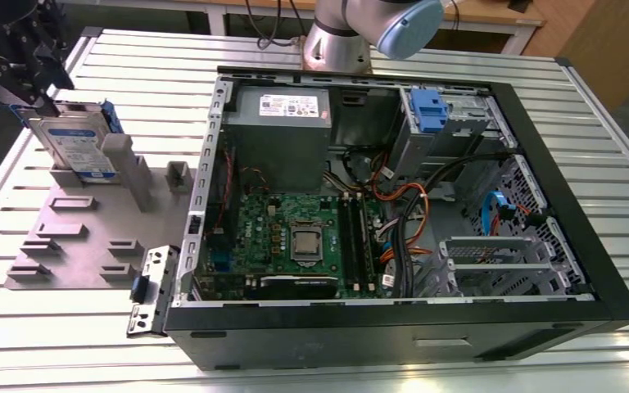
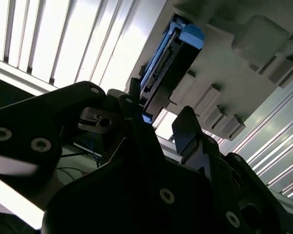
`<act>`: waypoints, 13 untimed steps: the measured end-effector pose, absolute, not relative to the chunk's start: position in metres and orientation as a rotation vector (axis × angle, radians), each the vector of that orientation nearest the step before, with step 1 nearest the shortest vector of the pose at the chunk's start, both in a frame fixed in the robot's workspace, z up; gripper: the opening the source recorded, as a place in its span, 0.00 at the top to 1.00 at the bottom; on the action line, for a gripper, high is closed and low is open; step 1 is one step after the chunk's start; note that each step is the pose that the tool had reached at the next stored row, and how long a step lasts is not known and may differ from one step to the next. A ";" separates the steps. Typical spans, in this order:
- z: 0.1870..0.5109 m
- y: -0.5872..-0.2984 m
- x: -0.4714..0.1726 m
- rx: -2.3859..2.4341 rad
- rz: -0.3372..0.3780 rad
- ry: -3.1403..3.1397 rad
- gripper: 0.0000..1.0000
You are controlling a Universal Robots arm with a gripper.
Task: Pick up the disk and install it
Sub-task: 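Pick up the disk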
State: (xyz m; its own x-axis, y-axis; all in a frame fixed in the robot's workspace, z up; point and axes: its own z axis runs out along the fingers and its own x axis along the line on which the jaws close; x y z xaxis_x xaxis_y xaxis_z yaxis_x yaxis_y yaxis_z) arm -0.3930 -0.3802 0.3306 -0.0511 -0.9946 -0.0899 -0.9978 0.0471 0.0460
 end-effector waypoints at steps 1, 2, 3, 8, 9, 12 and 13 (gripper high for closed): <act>0.330 -0.380 -0.393 -2.152 0.147 2.237 0.47; 0.329 -0.380 -0.393 -2.163 0.146 2.226 0.47; 0.328 -0.380 -0.393 -2.175 0.145 2.214 0.47; 0.322 -0.380 -0.393 -2.230 0.141 2.158 0.47; 0.320 -0.380 -0.393 -2.238 0.141 2.149 0.47; 0.316 -0.380 -0.393 -2.261 0.139 2.125 0.47; 0.315 -0.380 -0.393 -2.268 0.138 2.116 0.47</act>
State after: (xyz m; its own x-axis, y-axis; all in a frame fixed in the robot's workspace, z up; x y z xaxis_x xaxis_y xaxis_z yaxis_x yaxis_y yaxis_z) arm -0.3930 -0.3798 0.3149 0.0675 -0.9937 -0.0897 -0.9969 -0.0707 0.0338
